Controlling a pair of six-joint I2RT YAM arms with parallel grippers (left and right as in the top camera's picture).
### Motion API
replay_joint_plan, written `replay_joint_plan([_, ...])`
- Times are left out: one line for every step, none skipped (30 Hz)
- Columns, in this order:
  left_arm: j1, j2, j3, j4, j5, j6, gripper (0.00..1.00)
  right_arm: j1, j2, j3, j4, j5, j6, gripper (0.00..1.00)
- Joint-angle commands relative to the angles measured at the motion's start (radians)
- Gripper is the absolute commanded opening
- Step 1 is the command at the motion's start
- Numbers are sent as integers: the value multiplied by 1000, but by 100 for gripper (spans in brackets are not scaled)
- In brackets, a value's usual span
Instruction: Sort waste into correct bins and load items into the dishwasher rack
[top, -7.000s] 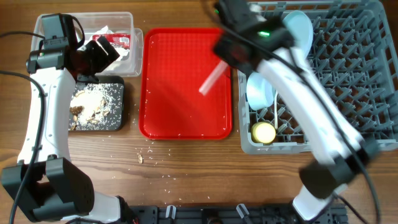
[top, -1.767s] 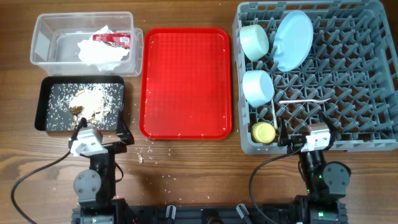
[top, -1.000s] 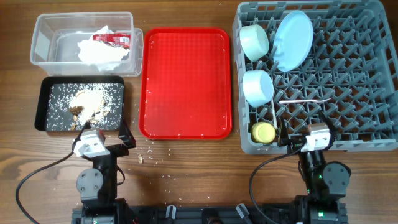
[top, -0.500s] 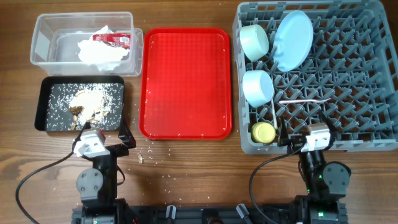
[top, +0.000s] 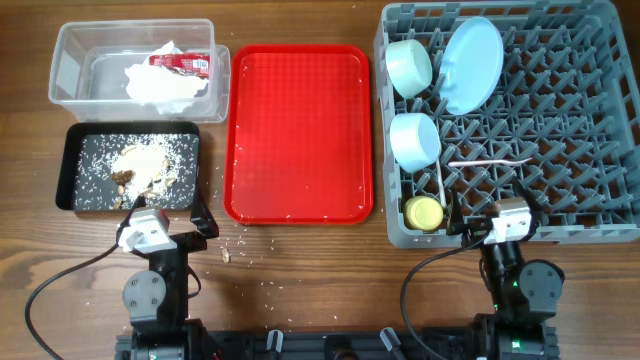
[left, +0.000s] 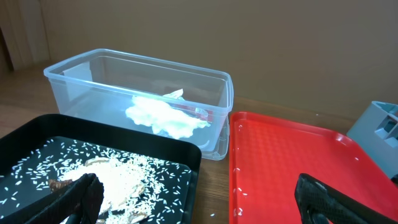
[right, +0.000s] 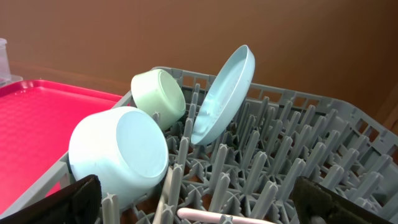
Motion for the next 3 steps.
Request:
replay_joint_plan([-1, -11, -6, 1, 9, -10, 100, 0, -3, -2, 3, 16, -5, 100])
replay_joint_plan([-1, -11, -6, 0, 9, -10, 100, 0, -3, -2, 3, 16, -5, 100])
replay_joint_plan([-1, -11, -6, 0, 9, -10, 100, 0, -3, -2, 3, 16, -5, 100])
